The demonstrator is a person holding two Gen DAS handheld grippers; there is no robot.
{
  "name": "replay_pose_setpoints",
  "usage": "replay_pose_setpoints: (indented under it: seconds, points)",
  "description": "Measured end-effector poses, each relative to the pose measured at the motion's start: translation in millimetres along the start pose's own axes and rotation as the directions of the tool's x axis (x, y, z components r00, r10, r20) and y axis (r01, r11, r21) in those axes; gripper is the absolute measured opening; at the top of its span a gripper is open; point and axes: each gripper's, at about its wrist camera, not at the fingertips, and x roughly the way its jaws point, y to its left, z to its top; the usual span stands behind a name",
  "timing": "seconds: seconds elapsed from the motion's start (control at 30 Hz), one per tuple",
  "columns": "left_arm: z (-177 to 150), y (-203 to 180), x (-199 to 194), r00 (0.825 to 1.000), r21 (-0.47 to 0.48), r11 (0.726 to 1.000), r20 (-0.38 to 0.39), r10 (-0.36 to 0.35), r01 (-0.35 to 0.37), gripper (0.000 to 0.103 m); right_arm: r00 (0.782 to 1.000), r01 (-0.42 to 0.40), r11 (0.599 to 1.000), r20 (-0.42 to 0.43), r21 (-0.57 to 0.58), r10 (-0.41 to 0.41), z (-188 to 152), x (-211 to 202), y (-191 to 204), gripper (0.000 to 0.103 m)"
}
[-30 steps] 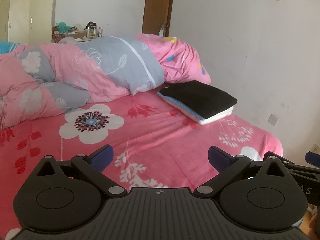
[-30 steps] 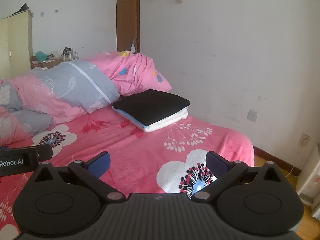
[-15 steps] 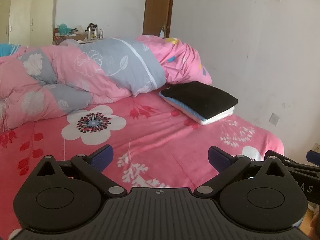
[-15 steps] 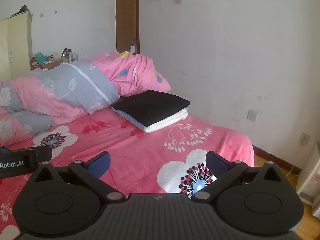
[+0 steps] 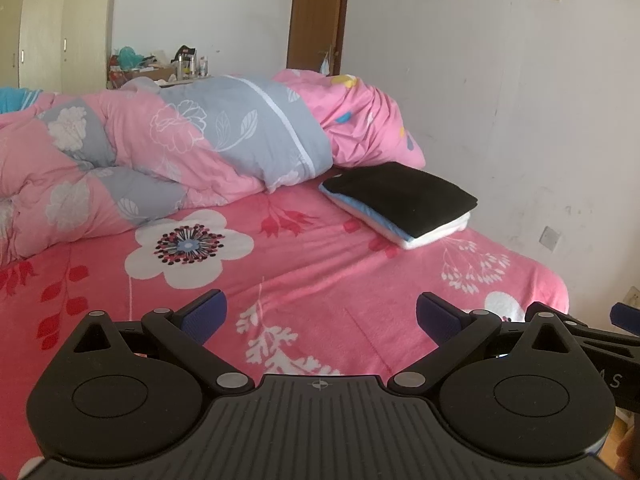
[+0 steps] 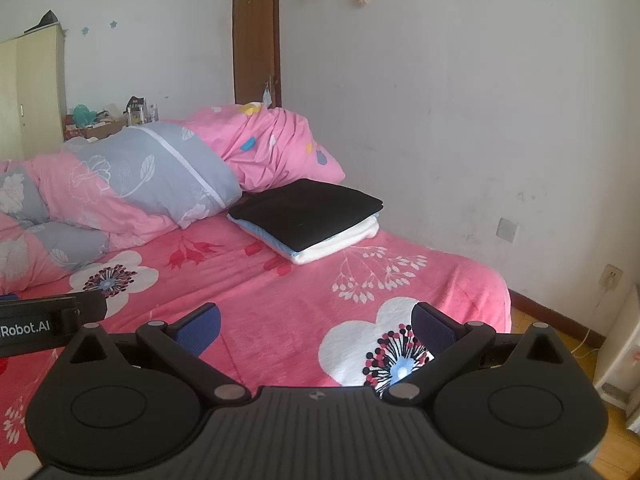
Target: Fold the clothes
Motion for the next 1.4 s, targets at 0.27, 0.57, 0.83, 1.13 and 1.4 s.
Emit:
replay_pose_setpoints:
  seconds: [0.27,0.57,0.83,1.13,1.4]
  points:
    - [-0.2,0.3,-2.1,1.000,0.003,1.000,0.003,-0.004,0.004,0.102,1.000,-0.001,1.000,0.000,-0.001,0.001,-1.1,0.1,1.6,0.103]
    - [0.5,-0.4,-1.7,1.000,0.003,1.000,0.003,0.000,0.000,0.102,1.000,0.001,1.000,-0.004,0.005,-0.001,-1.0,0.5,1.4,0.103]
    - [0.4,1.0,-0.6,1.000,0.000,1.000,0.000,0.002,-0.002,0.102,1.000,0.001,1.000,-0.005,0.005,-0.001,-0.7,0.8,1.8,0.103]
    - [-0.3,2.5,-1.7,1.000,0.000,1.000,0.007,0.005,-0.005,0.102,1.000,0.002,1.000,-0.006,0.007,-0.002,-1.2,1.5,2.0,0.103]
    - [0.7,2.0,-2.5,1.000,0.004,1.000,0.013,0.012,-0.013,0.102,1.000,0.005,1.000,-0.009,0.013,-0.005,-1.0,2.9,1.4,0.103]
